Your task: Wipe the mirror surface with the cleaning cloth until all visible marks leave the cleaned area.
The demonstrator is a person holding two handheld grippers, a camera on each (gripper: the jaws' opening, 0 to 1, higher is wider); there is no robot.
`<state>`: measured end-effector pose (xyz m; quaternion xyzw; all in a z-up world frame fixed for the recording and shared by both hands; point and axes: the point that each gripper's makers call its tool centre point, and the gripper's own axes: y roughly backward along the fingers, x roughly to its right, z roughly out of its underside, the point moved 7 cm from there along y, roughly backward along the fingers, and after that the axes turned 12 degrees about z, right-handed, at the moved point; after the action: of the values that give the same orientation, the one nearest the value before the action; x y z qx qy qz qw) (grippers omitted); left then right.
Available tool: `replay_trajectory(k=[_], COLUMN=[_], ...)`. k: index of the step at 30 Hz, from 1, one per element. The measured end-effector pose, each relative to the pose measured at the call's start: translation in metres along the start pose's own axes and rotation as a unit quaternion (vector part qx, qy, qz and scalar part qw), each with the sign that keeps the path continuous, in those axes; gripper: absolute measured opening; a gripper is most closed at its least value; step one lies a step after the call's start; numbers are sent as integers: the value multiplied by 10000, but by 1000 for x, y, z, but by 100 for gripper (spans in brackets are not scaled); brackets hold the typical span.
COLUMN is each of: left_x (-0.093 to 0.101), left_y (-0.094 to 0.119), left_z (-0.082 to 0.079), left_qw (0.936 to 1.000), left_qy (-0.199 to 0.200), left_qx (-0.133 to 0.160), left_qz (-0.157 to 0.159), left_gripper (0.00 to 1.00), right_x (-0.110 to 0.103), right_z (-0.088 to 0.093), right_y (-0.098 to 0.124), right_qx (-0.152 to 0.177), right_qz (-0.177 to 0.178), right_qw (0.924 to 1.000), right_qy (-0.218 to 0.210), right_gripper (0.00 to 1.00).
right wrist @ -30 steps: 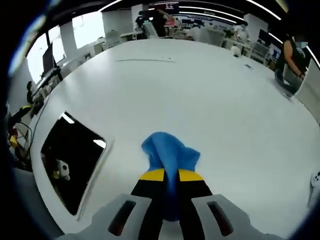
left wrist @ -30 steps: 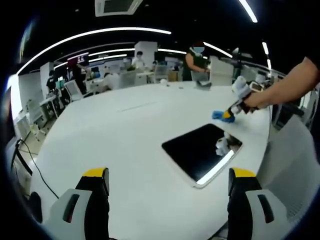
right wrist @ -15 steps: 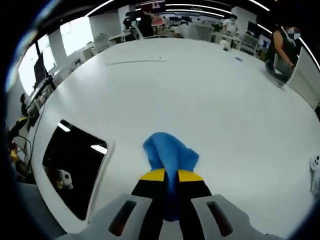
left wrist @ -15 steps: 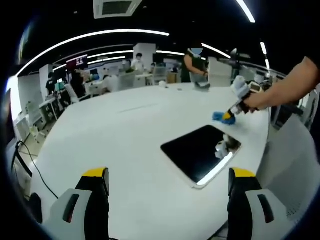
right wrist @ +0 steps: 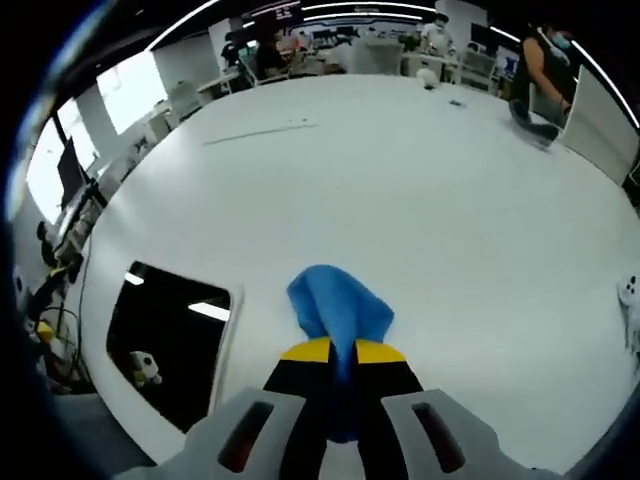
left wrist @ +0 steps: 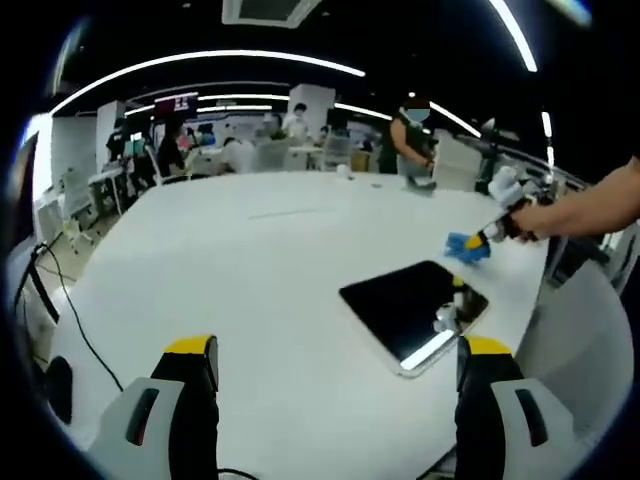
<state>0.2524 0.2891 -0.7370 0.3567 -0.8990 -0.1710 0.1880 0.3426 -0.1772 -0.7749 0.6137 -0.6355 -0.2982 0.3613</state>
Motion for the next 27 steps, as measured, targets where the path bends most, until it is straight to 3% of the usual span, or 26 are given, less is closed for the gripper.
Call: replay_trajectory(k=[1, 4, 6, 7, 9, 10, 14, 16, 18, 27], left_x=[-1, 2, 1, 3, 3, 6, 14, 15, 12, 9], left_y=[-1, -2, -1, -2, -3, -3, -1, 0, 3, 7], left_z=[-1, -10, -6, -3, 1, 0, 2, 10, 10, 4], left_qw=[9999, 9996, 9996, 9998, 10000, 9999, 9996, 9992, 9980, 9993], left_qy=[-45, -275, -264, -92, -7, -72, -279, -345, -574, -362], left_qx=[-109, 76, 36, 152, 69, 108, 73, -183, -264, -60], left_qz=[-45, 67, 52, 64, 25, -1, 46, 109, -9, 16], left_gripper=[100, 100, 100, 100, 100, 100, 100, 100, 100, 100], right_x=[-1, -2, -1, 2, 6, 6, -6, -6, -7, -22], right_z=[0, -3, -1, 2, 0, -2, 3, 4, 3, 1], right_y=[1, 9, 11, 11, 9, 11, 12, 11, 11, 13], right_qx=[-47, 33, -14, -158, -207, -152, -198, -212, -221, -278], right_qz=[-12, 32, 108, 216, 241, 192, 54, 31, -16, -97], right_qw=[10000, 10000, 9999, 9996, 9991, 9989, 9994, 9993, 9990, 9993], right_qy=[-7, -25, 20, -19, -264, -395, -269, -301, -383, -212], right_gripper=[1, 1, 1, 1, 1, 1, 1, 1, 1, 1])
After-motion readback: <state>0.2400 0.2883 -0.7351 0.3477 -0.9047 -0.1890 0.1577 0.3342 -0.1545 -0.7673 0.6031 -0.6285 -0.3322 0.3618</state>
